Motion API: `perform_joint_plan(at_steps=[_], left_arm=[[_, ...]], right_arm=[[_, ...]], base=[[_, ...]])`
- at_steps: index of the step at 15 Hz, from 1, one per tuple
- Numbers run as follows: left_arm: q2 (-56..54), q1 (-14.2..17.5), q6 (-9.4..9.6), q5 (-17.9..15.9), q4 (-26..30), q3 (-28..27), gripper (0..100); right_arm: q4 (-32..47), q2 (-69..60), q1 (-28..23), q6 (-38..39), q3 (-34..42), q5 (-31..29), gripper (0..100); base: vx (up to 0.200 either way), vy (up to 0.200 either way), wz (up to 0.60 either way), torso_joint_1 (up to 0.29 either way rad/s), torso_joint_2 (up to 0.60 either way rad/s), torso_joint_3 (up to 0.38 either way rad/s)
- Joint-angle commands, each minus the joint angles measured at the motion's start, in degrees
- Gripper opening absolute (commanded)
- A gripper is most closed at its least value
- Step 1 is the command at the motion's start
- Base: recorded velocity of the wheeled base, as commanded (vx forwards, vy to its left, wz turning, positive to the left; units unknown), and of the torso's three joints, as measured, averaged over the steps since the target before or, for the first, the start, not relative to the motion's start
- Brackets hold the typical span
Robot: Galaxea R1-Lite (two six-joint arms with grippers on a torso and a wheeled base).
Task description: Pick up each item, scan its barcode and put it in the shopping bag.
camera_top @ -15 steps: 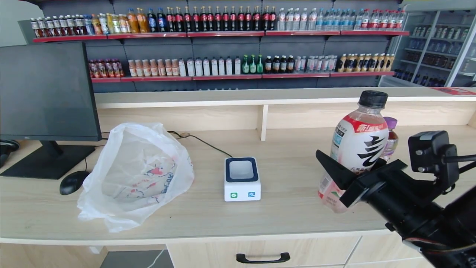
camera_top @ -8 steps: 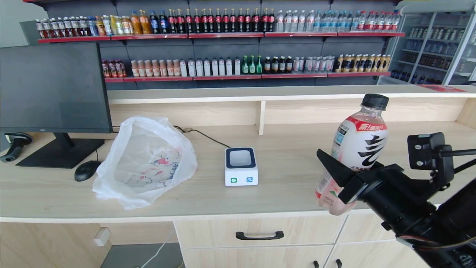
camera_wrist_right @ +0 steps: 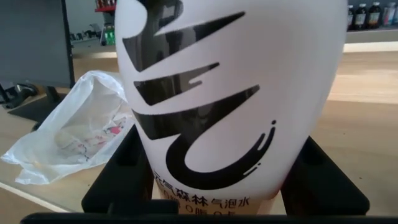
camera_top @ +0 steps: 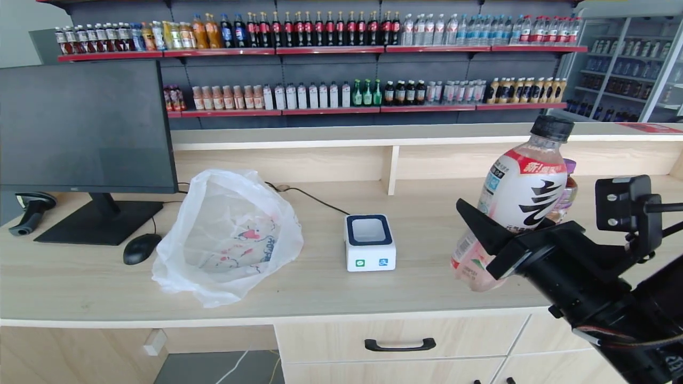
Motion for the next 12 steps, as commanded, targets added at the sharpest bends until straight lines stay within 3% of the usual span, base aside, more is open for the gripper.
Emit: perform_joint_plan(at_steps=[1,6,12], left_arm=[[-0.02,0.09,-0.09,-0.01,-0.06,0.0,100],[-0.02,0.09,-0.09,-0.01,-0.06,0.0,100],[-0.02,0.0,-0.18,-0.01,-0.06,0.0,100]], right_arm=[[0.02,-0.79,0.02,-0.03,0.08,-0.01,0],[0.02,-1.14,0.02,-0.12,0.08,-0.01,0],[0.02,1.49,0.02,-7.94,-2.9,2.54,0]], base=[[0.0,0.2,0.0,-0.017,0.01,0.007],[0.0,0.2,0.0,0.002,0.0,0.002],[0.0,0.0,0.0,0.0,0.0,0.0]])
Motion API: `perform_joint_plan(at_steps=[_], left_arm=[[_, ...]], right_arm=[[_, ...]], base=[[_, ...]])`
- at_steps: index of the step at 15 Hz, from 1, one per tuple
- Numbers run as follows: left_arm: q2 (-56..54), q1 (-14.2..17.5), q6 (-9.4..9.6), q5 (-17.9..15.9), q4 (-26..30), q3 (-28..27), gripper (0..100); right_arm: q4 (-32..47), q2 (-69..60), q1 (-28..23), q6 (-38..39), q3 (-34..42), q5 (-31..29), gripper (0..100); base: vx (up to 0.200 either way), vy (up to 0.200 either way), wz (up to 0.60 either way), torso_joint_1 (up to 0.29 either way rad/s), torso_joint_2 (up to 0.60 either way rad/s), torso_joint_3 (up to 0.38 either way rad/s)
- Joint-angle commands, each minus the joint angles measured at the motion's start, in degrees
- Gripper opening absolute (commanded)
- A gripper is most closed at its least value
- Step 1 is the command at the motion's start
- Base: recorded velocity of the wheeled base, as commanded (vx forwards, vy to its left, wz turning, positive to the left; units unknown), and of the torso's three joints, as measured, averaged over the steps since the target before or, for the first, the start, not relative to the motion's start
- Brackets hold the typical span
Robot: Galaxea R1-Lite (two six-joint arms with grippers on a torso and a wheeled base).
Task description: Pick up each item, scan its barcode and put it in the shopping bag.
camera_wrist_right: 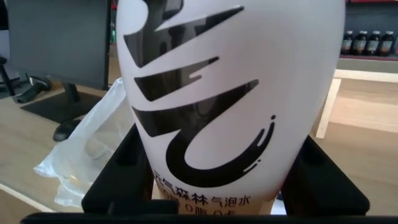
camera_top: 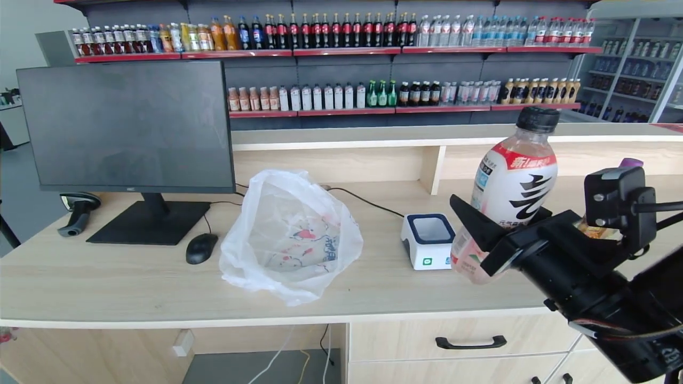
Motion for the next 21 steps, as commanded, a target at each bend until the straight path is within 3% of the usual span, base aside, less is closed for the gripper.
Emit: perform_joint_plan(at_steps=[1,4,5,6,7,8,14,21], left_arm=[[-0.02,-0.01,-0.02,0.13,0.07,0.0,100],[-0.02,-0.01,-0.11,0.04,0.07,0.0,100],[0.06,-0.01,-0.11,0.04,0.07,0.0,100],[-0.02,-0.01,-0.11,0.04,0.07,0.0,100],[-0.02,-0.01,-0.11,0.13,0.07,0.0,100],[-0.02,-0.01,-0.11,0.13,0.07,0.0,100],[0.06,-0.01,-0.19,0.13,0.15,0.0,100],[0.06,-0.01,-0.02,0.04,0.15,0.0,100]], right_arm=[[-0.14,1.73,-0.01,-1.64,-2.05,2.21,0],[-0.14,3.76,-4.49,-11.31,-5.13,14.78,0],[-0.14,4.28,-8.71,-16.58,-6.62,23.21,0],[-0.14,4.37,-10.2,-18.69,-7.24,25.32,0],[-0.14,7.01,-12.14,-27.92,-8.2,33.15,0],[-0.14,9.29,-11.87,-30.56,-8.2,36.05,0],[-0.14,17.99,-12.75,-44.09,-12.68,36.66,0],[-0.14,22.83,-15.3,-57.1,-19.8,45.8,0]], base=[[0.0,0.0,0.0,0.0,0.0,0.0],[0.0,0.0,0.0,0.0,0.0,0.0],[0.0,0.0,0.0,0.0,0.0,0.0],[0.0,0.0,0.0,0.0,0.0,0.0],[0.0,0.0,0.0,0.0,0.0,0.0],[0.0,0.0,0.0,0.0,0.0,0.0],[0.0,0.0,0.0,0.0,0.0,0.0],[0.0,0.0,0.0,0.0,0.0,0.0]])
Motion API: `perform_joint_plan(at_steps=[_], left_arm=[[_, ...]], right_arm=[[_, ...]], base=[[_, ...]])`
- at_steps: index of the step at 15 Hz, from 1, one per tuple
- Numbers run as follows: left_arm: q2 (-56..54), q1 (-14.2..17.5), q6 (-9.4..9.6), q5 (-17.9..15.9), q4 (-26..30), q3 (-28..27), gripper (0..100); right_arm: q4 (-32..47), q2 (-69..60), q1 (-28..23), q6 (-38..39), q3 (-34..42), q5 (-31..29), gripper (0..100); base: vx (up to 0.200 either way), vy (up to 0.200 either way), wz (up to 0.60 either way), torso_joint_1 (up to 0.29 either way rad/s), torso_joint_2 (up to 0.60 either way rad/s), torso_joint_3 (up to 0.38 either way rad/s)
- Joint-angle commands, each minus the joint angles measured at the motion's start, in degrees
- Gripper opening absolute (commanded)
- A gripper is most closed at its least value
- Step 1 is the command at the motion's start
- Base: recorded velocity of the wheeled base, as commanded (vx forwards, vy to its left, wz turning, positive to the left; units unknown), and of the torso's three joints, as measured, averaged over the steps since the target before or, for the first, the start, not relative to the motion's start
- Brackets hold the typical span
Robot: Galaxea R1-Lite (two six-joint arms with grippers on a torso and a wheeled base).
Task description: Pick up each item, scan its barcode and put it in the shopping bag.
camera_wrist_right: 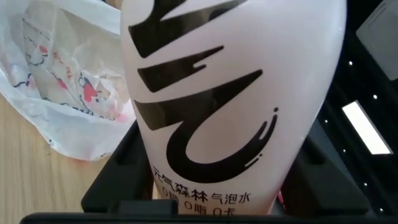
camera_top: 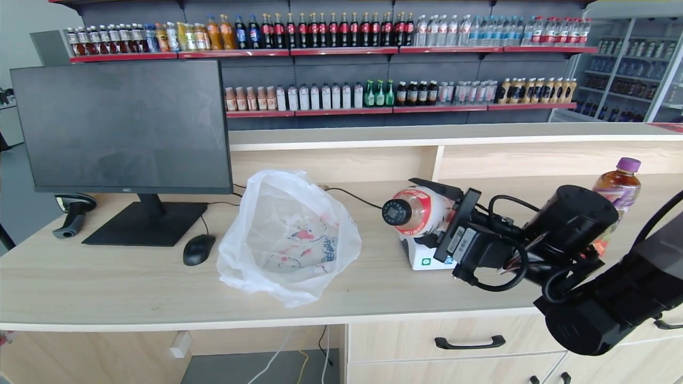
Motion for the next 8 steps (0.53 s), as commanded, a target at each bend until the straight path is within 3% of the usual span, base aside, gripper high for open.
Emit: perform_joint_plan(at_steps=[1,5,8], left_arm=[[0.06,0.04,-0.13,-0.01,-0.02,0.0,100],[-0.02,-0.05,0.05,-0.01,-0.11,0.0,100],[-0.02,0.04,-0.04,-0.01,-0.11,0.0,100]], right_arm=[[-0.01,2.51,-2.86,-2.2,-0.56,2.05,0],[-0.01,6.29,-5.49,-5.28,-2.84,7.06,0],[-0.01,7.09,-5.49,-7.65,-2.84,7.32,0]], base=[[0.0,0.0,0.0,0.0,0.0,0.0],[0.0,0.0,0.0,0.0,0.0,0.0],[0.0,0.0,0.0,0.0,0.0,0.0]])
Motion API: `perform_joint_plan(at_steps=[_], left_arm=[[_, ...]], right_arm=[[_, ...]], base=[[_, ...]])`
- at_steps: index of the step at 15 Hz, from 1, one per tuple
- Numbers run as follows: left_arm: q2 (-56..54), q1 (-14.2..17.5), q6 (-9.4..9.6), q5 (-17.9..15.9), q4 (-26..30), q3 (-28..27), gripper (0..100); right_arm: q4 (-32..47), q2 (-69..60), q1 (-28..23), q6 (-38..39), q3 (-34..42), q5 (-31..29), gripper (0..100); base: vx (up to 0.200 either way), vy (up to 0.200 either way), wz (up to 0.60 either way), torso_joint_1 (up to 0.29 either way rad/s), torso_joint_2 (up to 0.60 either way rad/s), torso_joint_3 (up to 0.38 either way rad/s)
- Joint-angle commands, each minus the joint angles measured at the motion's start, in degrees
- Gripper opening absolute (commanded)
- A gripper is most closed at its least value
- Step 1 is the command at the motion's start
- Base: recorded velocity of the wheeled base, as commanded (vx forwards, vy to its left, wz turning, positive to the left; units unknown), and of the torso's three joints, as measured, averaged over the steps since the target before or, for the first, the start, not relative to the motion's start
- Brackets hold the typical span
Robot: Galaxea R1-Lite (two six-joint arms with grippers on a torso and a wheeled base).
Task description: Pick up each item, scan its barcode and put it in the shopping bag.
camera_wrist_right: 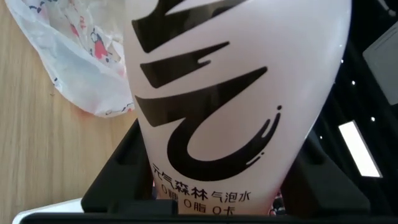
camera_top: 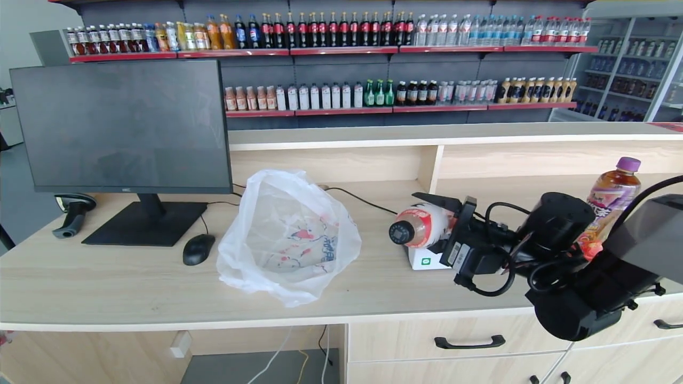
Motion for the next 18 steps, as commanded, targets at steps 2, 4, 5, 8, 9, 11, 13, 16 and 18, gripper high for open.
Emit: perform_joint_plan(at_steps=[2,4,5,8,9,11,13,16,18], left_arm=[[-0.02,0.09,-0.07,0.01,-0.04,0.0,100],[-0.02,0.0,0.11,0.01,-0.04,0.0,100],[-0.02,0.0,0.11,0.01,-0.04,0.0,100],[-0.02,0.0,0.02,0.01,-0.04,0.0,100],[0.06,0.0,0.02,0.01,-0.04,0.0,100],[-0.02,0.09,-0.07,0.01,-0.04,0.0,100],[-0.02,0.09,-0.15,0.01,-0.04,0.0,100],[-0.02,0.09,-0.15,0.01,-0.04,0.0,100],[-0.02,0.09,-0.15,0.01,-0.04,0.0,100]], right_arm=[[-0.08,1.22,-0.07,-1.36,-0.03,0.12,0],[-0.08,2.54,-0.77,-3.99,-0.39,2.76,0],[-0.08,2.8,-0.77,-4.52,-0.3,3.2,0],[-0.08,3.07,-0.69,-5.66,-0.47,3.63,0],[-0.08,3.24,-0.77,-6.46,-0.65,3.63,0],[-0.08,4.47,-1.12,-7.16,-0.65,4.69,0],[-0.08,4.56,-1.12,-8.21,-0.74,4.87,0],[-0.08,4.83,-1.12,-8.13,-1.0,4.87,0],[-0.08,5.53,-1.21,-8.21,-1.09,4.95,0]], base=[[0.0,0.0,0.0,0.0,0.0,0.0],[0.0,0.0,0.0,0.0,0.0,0.0],[0.0,0.0,0.0,0.0,0.0,0.0],[0.0,0.0,0.0,0.0,0.0,0.0],[0.0,0.0,0.0,0.0,0.0,0.0],[0.0,0.0,0.0,0.0,0.0,0.0],[0.0,0.0,0.0,0.0,0.0,0.0],[0.0,0.0,0.0,0.0,0.0,0.0],[0.0,0.0,0.0,0.0,0.0,0.0]])
